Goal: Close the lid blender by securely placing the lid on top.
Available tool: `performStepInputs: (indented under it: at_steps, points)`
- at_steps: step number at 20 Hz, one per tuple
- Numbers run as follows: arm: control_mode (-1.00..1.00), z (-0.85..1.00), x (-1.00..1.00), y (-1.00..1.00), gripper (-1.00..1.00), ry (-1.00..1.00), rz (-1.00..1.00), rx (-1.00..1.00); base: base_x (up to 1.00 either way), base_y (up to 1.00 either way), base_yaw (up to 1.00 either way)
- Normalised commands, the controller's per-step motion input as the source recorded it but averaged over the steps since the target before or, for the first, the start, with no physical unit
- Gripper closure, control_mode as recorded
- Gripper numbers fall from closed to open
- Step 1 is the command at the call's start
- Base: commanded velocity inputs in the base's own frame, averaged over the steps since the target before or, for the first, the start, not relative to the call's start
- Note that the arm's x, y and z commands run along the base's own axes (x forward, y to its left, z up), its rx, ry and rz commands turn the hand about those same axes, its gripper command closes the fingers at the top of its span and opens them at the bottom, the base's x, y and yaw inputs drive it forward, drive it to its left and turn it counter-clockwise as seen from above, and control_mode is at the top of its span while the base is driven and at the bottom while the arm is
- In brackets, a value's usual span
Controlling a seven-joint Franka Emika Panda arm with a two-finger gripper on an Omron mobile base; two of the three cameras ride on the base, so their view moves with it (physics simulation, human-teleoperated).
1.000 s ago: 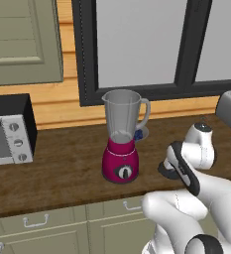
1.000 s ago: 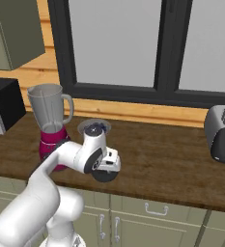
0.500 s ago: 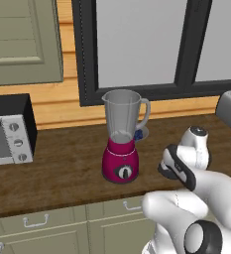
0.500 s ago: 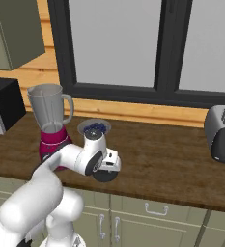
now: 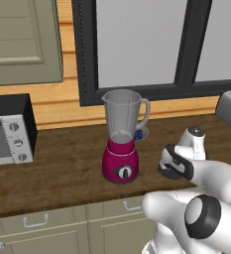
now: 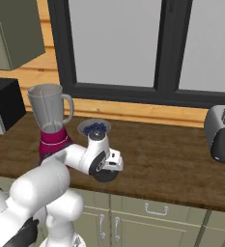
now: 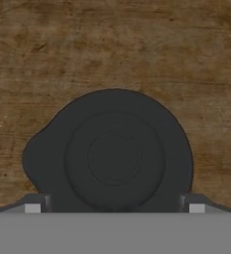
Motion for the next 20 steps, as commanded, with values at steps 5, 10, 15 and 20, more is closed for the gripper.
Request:
performStepInputs:
  at_steps: [5, 10, 15, 20]
  points:
    - [-1.0, -0.18, 0.16, -0.07, -1.0, 0.0, 0.0, 0.0, 0.0, 0.0, 0.0]
    - [-1.0, -0.22, 0.16, 0.0, -1.0, 0.0, 0.0, 0.0, 0.0, 0.0, 0.0]
    - [-1.0, -0.27, 0.15, 0.0, 1.0, 0.0, 0.0, 0.0, 0.0, 0.0, 0.0]
    - [-1.0, -0.39, 0.06, 0.0, 1.0, 0.0, 0.0, 0.0, 0.0, 0.0, 0.0]
